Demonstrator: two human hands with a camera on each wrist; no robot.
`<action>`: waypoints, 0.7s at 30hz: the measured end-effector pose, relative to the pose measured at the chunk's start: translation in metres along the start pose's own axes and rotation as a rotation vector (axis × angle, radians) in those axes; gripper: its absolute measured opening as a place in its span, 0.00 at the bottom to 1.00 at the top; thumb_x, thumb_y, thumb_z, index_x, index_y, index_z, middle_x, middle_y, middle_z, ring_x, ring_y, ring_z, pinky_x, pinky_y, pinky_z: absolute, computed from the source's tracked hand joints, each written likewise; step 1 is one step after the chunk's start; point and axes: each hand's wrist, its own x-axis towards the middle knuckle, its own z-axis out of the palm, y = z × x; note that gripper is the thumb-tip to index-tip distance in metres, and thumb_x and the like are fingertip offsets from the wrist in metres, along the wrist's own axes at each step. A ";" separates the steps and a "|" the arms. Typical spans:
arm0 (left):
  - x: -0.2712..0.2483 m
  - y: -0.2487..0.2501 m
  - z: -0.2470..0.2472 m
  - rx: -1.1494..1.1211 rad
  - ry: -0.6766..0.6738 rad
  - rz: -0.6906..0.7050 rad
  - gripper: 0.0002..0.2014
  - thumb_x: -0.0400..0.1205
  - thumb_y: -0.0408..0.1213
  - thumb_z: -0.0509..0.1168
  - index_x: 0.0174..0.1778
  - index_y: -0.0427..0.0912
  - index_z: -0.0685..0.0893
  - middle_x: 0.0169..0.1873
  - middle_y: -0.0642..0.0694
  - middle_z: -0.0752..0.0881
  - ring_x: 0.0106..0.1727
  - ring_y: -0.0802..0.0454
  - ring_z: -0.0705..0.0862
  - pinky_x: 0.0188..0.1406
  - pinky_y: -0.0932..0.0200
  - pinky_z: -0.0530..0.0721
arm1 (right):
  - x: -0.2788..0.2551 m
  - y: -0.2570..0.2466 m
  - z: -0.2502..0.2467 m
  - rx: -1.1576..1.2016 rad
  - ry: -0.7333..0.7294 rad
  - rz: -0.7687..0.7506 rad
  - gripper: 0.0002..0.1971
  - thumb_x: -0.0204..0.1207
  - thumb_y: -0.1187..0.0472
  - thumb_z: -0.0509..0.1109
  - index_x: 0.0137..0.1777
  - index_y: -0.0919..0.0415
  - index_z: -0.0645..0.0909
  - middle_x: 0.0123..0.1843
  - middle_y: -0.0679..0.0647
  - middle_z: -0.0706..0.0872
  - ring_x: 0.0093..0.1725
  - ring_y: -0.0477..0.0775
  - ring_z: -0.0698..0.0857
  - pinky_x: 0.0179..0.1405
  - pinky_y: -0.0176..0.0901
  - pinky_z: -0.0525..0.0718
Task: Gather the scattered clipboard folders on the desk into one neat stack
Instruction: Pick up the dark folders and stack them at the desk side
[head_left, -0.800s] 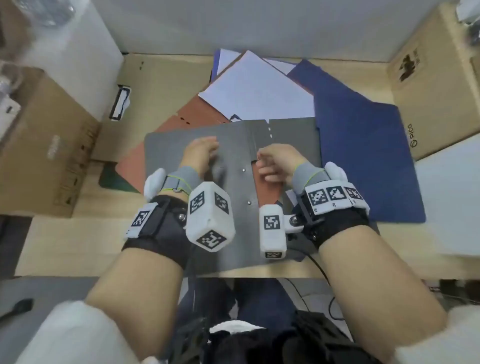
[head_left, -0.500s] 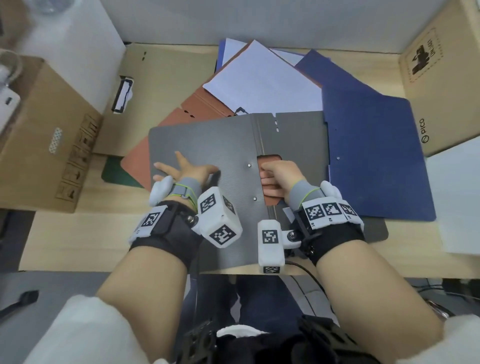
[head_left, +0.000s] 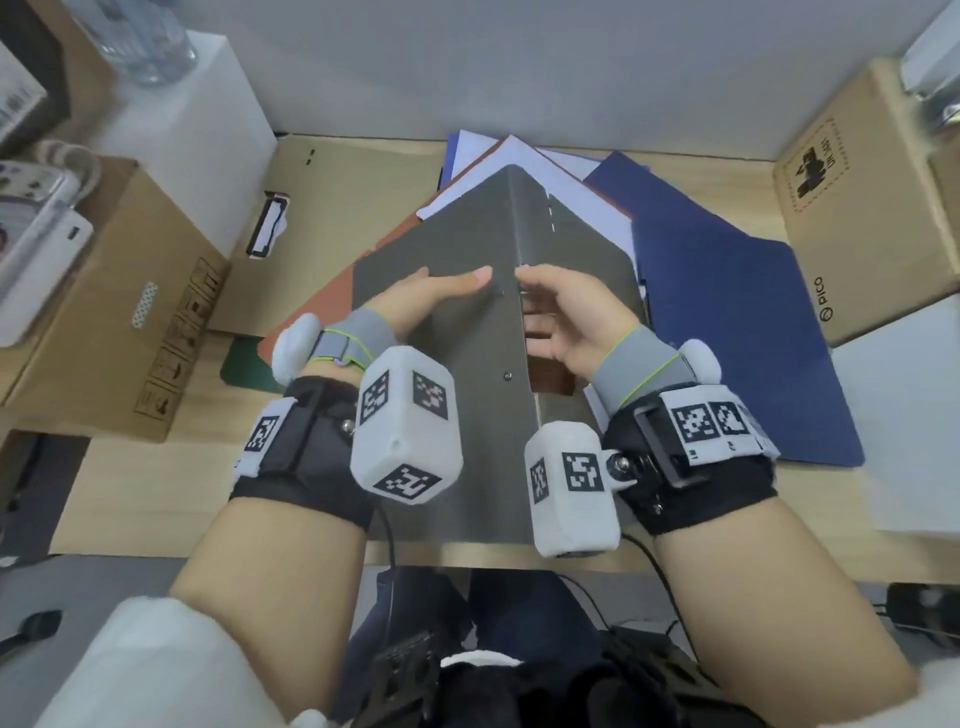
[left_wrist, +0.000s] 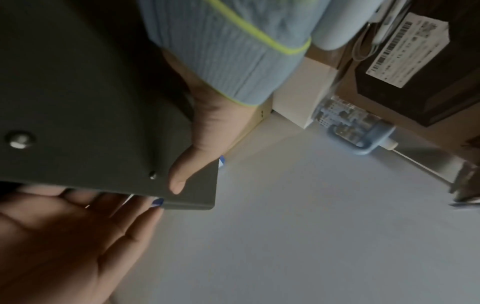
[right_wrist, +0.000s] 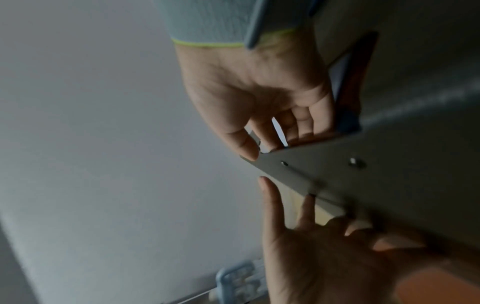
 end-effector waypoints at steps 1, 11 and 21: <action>-0.006 0.009 0.001 -0.029 -0.038 0.033 0.51 0.69 0.59 0.72 0.83 0.54 0.51 0.84 0.52 0.54 0.85 0.48 0.55 0.77 0.45 0.59 | -0.005 -0.011 0.002 0.017 -0.038 -0.029 0.08 0.79 0.60 0.62 0.38 0.56 0.76 0.32 0.52 0.79 0.26 0.50 0.83 0.32 0.40 0.86; -0.042 0.052 0.003 -0.189 -0.278 0.285 0.27 0.72 0.34 0.70 0.70 0.44 0.76 0.45 0.48 0.87 0.30 0.55 0.87 0.32 0.64 0.83 | -0.031 -0.061 0.013 0.023 -0.172 -0.198 0.11 0.81 0.59 0.58 0.48 0.63 0.81 0.49 0.63 0.83 0.43 0.59 0.85 0.39 0.44 0.90; 0.011 0.031 0.003 -0.150 0.099 0.299 0.15 0.74 0.15 0.63 0.47 0.40 0.79 0.35 0.44 0.89 0.43 0.49 0.87 0.51 0.50 0.85 | 0.008 -0.031 -0.013 -0.062 0.078 -0.172 0.11 0.80 0.59 0.62 0.57 0.55 0.83 0.47 0.48 0.86 0.46 0.45 0.83 0.53 0.38 0.79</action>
